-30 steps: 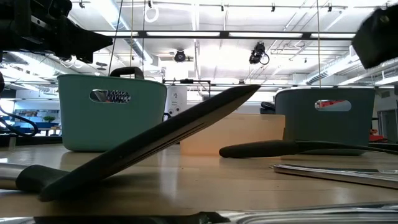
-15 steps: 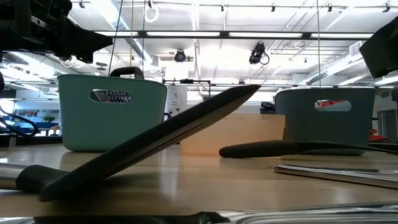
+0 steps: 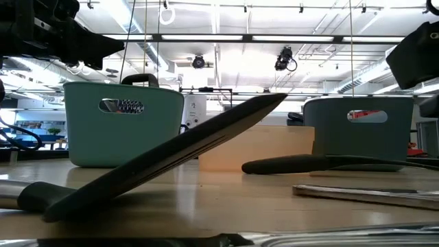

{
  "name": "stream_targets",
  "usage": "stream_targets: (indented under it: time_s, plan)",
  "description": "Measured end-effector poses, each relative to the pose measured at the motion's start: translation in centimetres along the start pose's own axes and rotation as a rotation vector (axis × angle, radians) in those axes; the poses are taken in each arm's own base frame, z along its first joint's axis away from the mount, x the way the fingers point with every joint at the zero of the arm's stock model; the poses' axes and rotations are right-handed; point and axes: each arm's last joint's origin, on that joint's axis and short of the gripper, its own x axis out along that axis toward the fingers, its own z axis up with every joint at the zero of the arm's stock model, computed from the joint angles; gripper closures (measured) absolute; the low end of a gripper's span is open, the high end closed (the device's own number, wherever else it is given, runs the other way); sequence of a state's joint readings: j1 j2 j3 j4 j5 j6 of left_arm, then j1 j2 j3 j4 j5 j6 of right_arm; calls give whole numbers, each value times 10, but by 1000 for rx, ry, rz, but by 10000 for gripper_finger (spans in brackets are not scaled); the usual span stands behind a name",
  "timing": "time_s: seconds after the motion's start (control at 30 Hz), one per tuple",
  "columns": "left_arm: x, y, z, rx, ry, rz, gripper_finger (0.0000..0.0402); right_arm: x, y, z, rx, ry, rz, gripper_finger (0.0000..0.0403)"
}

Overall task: Pick & Place Kitchen Items
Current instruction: Put the yellow table knife into the orange bin

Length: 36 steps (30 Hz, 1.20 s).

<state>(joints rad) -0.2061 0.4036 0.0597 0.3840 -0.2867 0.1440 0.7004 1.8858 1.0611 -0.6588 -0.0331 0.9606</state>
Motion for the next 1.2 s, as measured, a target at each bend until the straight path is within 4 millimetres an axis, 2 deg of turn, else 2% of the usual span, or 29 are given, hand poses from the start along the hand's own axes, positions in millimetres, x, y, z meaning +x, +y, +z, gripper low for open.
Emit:
stream_targets:
  time_s: [0.2, 0.4, 0.53, 0.8, 0.97, 1.07, 1.2]
  plan:
    - [0, 0, 0, 0, 0, 0, 394, -5, -1, -1, 5, -10, -23, 335]
    - [0, 0, 0, -1, 0, 0, 394, -23, -2, 1, -20, -61, -92, 336]
    - [0, 0, 0, -1, 0, 1, 394, -35, 4, 7, -30, -113, -76, 337]
    - [0, 0, 0, -1, 0, 0, 394, -37, 3, 7, -44, -112, -93, 337]
    - [0, 0, 0, -1, 0, 0, 394, -43, 5, 10, -88, -194, -108, 337]
    - [0, 0, 0, -1, 0, 0, 394, -59, 7, 14, -121, -307, -73, 337]
    - [0, 0, 0, -1, 0, 0, 394, -91, 2, 15, -151, -474, -57, 337]
